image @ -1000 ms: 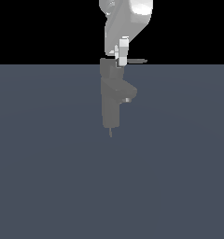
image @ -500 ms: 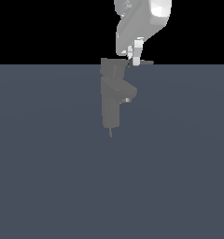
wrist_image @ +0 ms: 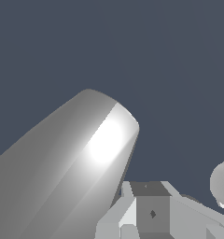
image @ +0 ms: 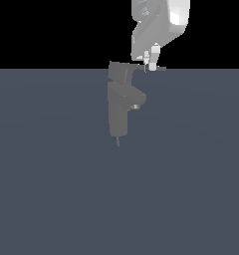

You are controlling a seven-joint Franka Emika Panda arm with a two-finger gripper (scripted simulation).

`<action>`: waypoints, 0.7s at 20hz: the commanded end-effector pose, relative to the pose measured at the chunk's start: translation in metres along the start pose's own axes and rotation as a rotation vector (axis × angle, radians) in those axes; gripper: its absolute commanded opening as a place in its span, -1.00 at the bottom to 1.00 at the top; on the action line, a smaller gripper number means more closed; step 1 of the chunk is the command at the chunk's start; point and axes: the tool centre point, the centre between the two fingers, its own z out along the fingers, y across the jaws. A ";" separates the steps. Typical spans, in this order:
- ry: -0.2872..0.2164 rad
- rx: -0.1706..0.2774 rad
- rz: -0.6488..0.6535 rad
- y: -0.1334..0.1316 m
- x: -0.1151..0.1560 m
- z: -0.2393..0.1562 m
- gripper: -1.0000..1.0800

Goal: Turn on the faucet by rotating a designated handle.

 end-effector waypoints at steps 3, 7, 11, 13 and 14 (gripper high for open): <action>0.002 0.005 0.003 -0.011 0.013 0.000 -1.00; 0.001 0.006 0.006 -0.019 0.023 0.000 -1.00; 0.001 0.007 0.008 -0.026 0.032 -0.001 -1.00; 0.001 0.008 0.010 -0.030 0.037 -0.001 -1.00; 0.001 0.008 0.011 -0.032 0.040 -0.001 -1.00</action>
